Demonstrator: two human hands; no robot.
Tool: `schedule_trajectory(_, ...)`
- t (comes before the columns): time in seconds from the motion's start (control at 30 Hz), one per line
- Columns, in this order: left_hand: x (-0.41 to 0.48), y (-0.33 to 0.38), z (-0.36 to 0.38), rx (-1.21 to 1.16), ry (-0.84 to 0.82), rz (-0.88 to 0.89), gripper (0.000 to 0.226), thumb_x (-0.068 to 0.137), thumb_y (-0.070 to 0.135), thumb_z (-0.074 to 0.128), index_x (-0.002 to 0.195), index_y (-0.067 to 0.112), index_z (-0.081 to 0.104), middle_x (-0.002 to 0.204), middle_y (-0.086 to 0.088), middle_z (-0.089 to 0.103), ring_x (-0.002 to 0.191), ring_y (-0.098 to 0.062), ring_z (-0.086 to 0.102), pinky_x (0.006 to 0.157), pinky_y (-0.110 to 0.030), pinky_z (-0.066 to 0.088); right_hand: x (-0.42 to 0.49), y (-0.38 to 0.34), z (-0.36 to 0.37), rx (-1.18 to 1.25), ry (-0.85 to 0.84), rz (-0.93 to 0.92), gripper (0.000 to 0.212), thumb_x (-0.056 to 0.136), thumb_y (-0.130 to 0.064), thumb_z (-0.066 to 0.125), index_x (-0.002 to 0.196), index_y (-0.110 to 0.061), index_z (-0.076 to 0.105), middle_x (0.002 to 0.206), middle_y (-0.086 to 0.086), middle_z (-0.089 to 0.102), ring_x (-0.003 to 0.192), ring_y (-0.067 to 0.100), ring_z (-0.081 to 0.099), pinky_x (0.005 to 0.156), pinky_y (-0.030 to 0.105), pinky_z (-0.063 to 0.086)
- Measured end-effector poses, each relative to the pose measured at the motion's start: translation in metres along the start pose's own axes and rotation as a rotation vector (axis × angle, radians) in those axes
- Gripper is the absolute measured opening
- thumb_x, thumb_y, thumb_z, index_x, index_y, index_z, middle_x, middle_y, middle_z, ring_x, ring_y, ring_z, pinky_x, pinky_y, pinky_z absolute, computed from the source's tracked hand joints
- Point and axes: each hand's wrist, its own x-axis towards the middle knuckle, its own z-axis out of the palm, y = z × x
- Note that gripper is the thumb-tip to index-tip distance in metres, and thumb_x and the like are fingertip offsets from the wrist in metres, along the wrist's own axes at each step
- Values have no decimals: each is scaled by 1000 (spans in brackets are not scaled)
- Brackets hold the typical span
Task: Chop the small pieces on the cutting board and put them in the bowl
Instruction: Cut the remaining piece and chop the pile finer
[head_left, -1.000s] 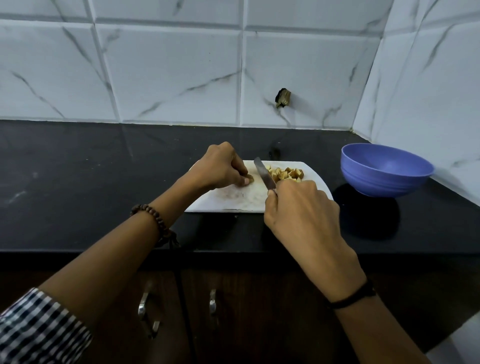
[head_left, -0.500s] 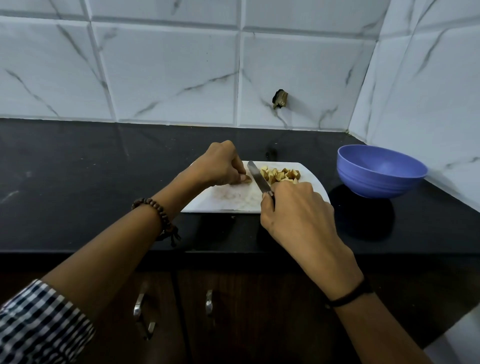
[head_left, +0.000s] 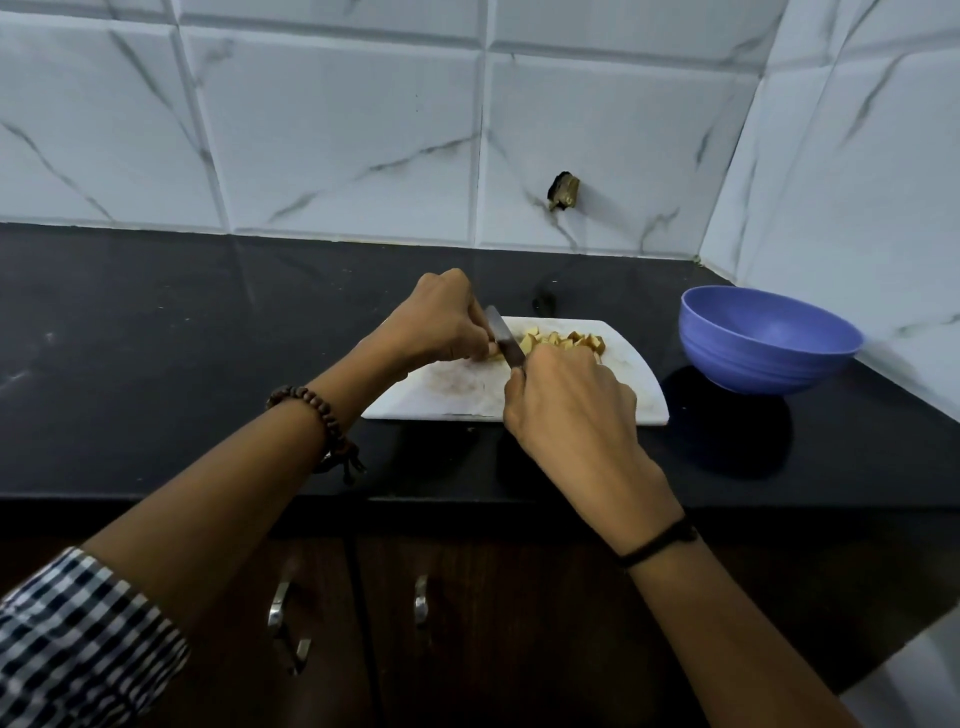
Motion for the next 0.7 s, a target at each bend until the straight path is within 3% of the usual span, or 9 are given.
schedule_trajectory(0.07,-1,0,1,0,12,4,11,75,1,71,83,-4,77,85,-24,72,79,-34,69,66,-40,57,1,-3,-1,-35,13,-20,21,101,-24,48,117,-12,57,108,6,59,80,22,49,66,33,34)
schedule_trajectory(0.17,-4,2,3,2,21,7,12,77,1,70,83,-6,76,75,-13,71,65,-20,60,49,-21,47,-1,-4,-7,-70,-38,-41,24,100,-22,50,122,-13,54,115,6,57,91,23,56,67,34,34)
schedule_trajectory(0.23,-5,3,3,-8,29,20,13,78,3,73,88,-6,77,77,-5,72,67,-18,64,47,-15,47,-5,-4,-9,-73,-129,-33,28,100,-23,53,126,-13,52,106,6,52,89,21,53,69,34,36)
schedule_trajectory(0.33,-7,3,2,-32,41,31,16,79,7,78,91,-3,77,85,-8,75,75,-19,68,55,-17,52,-14,2,-13,-79,-256,-17,29,99,-28,55,126,-16,51,83,-2,40,83,17,49,72,34,41)
schedule_trajectory(0.4,-8,0,2,-57,50,26,15,77,8,80,88,-2,78,81,-9,75,70,-18,66,49,-14,49,-21,9,-25,-71,-271,-7,29,99,-31,54,125,-18,53,83,-2,42,83,16,53,71,34,43)
schedule_trajectory(0.57,-10,-7,1,-141,85,5,13,74,12,85,83,5,80,73,-9,74,68,-16,70,57,-16,54,-34,27,-50,-50,-125,6,32,99,-41,48,124,-26,60,83,-2,47,68,13,50,56,29,37)
schedule_trajectory(0.7,-9,-8,3,-181,74,-30,12,73,12,85,83,6,80,74,-7,75,69,-12,69,62,-16,53,-27,25,-31,6,67,29,35,99,-43,44,122,-24,62,78,-4,39,75,19,49,62,31,38)
